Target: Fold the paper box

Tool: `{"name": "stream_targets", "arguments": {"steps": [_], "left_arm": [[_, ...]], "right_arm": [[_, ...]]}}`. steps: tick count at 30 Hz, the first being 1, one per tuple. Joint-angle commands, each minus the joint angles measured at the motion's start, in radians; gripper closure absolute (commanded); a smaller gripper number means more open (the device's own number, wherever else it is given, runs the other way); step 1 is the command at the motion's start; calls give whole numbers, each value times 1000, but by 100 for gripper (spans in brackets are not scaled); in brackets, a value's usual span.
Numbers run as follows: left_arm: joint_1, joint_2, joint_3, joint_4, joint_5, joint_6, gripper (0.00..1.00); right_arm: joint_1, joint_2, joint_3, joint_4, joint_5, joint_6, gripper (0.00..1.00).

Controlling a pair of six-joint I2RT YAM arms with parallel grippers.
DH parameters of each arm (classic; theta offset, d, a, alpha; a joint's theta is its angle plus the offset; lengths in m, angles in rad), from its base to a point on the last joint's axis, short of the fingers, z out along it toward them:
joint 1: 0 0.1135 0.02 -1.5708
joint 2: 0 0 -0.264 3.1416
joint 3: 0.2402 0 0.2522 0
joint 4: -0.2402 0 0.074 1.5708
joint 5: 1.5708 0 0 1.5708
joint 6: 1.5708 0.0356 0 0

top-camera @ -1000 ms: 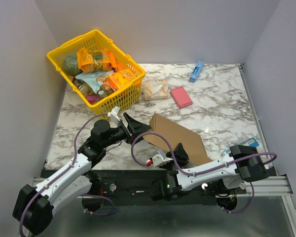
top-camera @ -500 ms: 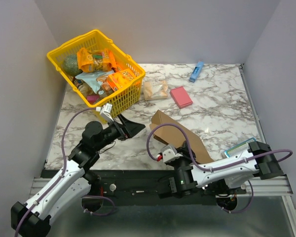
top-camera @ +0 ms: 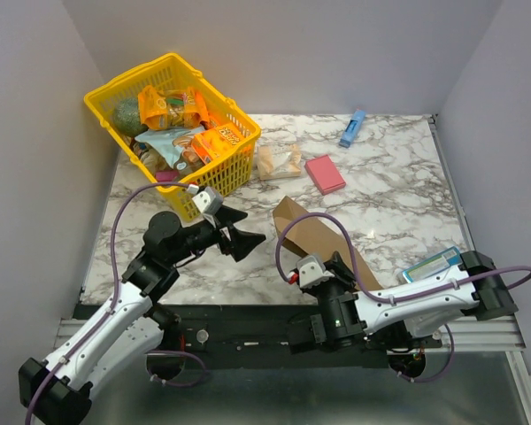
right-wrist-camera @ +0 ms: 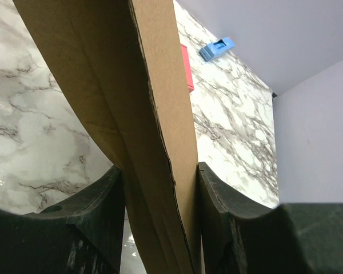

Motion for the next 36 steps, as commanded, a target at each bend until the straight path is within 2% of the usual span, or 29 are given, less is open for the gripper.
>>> {"name": "stream_targets", "arguments": {"steps": [1,7,10,12,20,22,23,27,36], "left_arm": [[6,17,0,155,178,156,2],[5,0,62,157,209,238,3],[-9,-11,108,91,209,344,4],[-25,0,166,-16,203,448,5],[-184,37,264,-237,109,766,7],[-233,49,284,-268,36,838,7],[-280,60,295,-277,13,858,7],[-359,99,326,-271,-79,935,5],[-459,172,355,-207,-197,1009,6]], "right_arm": [[9,-23,32,-154,38,-2,59],[9,-31,38,-152,32,-12,59],[9,-37,40,-152,31,-12,59],[9,-48,41,-152,28,-12,59],[9,-66,52,-154,17,-28,59],[10,-60,55,-152,12,-36,59],[9,-54,55,-152,12,-36,59],[9,-48,54,-154,14,-33,59],[9,-45,52,-154,14,-25,59]]}}
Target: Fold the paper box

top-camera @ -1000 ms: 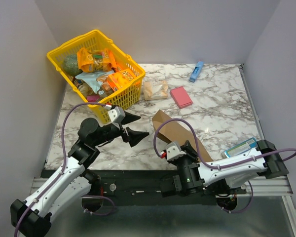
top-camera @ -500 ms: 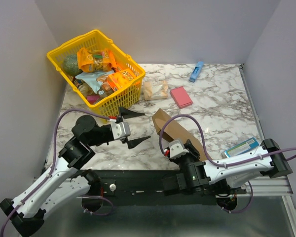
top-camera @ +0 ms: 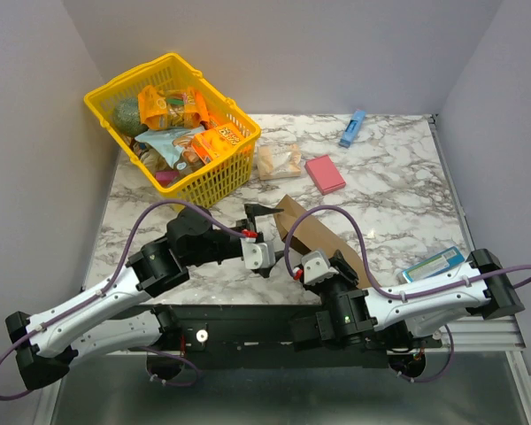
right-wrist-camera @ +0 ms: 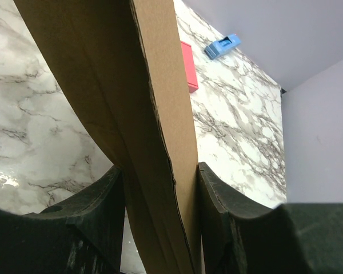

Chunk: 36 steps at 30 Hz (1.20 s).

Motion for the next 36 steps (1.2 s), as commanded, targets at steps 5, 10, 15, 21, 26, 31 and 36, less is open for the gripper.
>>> {"name": "stream_targets", "arguments": {"steps": [5,10,15,21,26,31,36], "left_arm": [[-76,68,63,30,-98,81,17],[-107,104,85,4,-111,85,33],[-130,108,73,0,-137,82,56],[-137,102,50,-10,-138,76,89],[-142,87,28,-38,-143,65,100],[-142,72,-15,-62,-176,39,100],[-142,61,-84,-55,-207,-11,100]], "right_arm": [[9,14,27,-166,40,14,59],[9,22,27,-166,41,12,59],[9,15,26,-164,43,12,59],[9,17,29,-166,46,-6,57],[10,15,35,-166,46,-28,45],[10,8,56,-166,44,-57,16],[10,26,79,-166,57,-67,0]]}}
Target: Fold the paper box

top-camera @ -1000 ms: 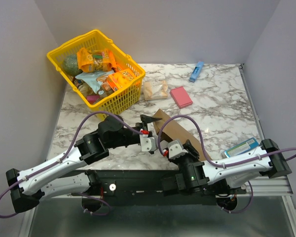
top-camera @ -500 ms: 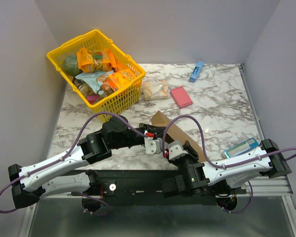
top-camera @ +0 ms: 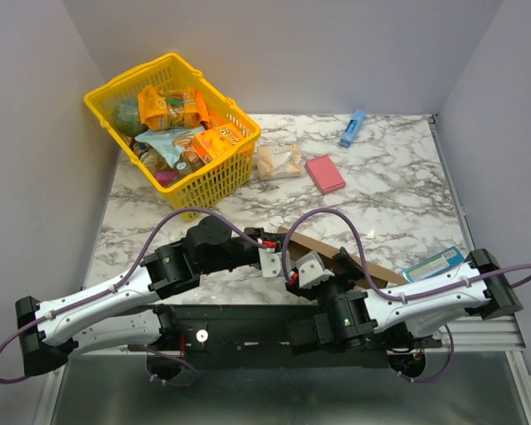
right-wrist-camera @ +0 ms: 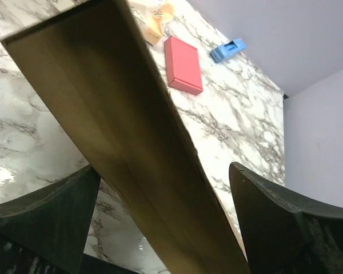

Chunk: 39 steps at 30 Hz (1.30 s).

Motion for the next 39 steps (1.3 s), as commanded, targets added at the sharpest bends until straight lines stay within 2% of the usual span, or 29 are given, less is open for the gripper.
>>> {"name": "stream_targets", "arguments": {"steps": [1,11,19,21,22,23,25,26,28,29,31,32,33,35,37,39], "left_arm": [[-15,1,-69,-53,-23,-77,100],[-12,-36,-167,6,-93,-125,100],[-5,-99,-251,56,-144,-151,100],[-3,-116,-267,66,-148,-151,100],[-3,-119,-267,68,-148,-151,100],[-1,-119,-267,70,-153,-151,100],[2,-117,-267,71,-155,-154,100],[5,-117,-267,73,-156,-154,100],[9,-119,-273,77,-161,-163,100],[17,-119,-274,79,-161,-166,100],[23,-116,-276,79,-170,-168,100],[35,-108,-271,76,-170,-174,100],[41,-106,-262,73,-167,-180,100],[57,-90,-250,63,-161,-199,100],[83,-77,-227,50,-153,-206,100],[115,-70,-221,48,-145,-206,100]], "right_arm": [[-4,14,55,-180,72,-12,0],[-3,-40,167,-178,32,-45,0],[-20,-41,389,-131,-20,1,0],[-70,-63,428,-41,-65,-71,0],[-99,-82,412,66,-104,-325,0],[-186,-107,384,365,-267,-478,0],[-292,-199,318,568,-438,-619,0],[-401,-233,266,687,-549,-625,0],[-522,-292,232,806,-675,-630,0],[-638,-300,227,826,-809,-630,0],[-765,-288,244,828,-974,-627,0],[-905,-258,256,816,-1154,-625,0],[-975,-235,270,802,-1238,-621,1],[-1110,-201,293,738,-1380,-631,10],[-1142,-224,266,730,-1386,-668,10],[-1213,-270,235,724,-1488,-690,10]]}}
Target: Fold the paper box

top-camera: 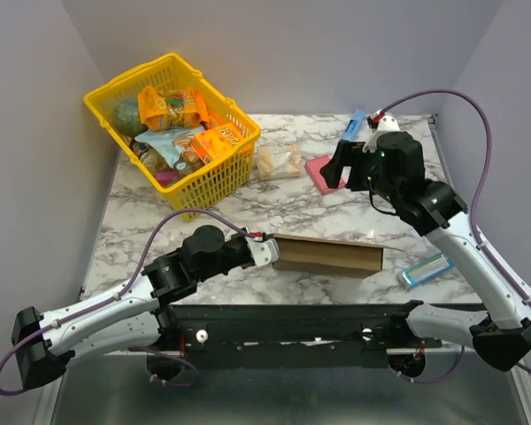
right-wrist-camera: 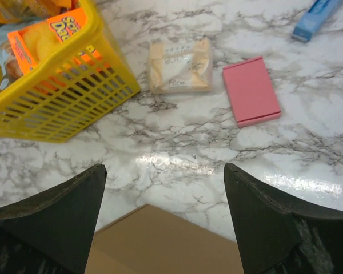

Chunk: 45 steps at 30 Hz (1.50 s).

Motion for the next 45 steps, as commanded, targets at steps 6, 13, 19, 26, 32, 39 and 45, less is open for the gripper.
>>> {"name": "stream_targets", "arguments": {"steps": [6,13,19,26,32,39,45], "left_arm": [[177,40,46,-83,83,-34,100],[257,46,49,-90,131,-32,100],[304,52,71,-121,157,-30,100],[335,72,86,-140,184,-34,100],[351,80,91,-137,200,-34,100],[357,86,86,-130,214,-37,100],[357,75,74,-118,220,-37,100]], "right_arm": [[-210,-191,-123,-123,-439,-146,15],[-209,-287,-189,-259,-414,-196,25],[-209,-299,-201,-299,-386,-321,27],[-209,-294,-186,-333,-372,-487,24],[-199,-300,-235,-292,-277,-516,25],[-193,-256,-283,-218,-234,-548,25],[-184,-235,-293,-169,-234,-577,23]]}}
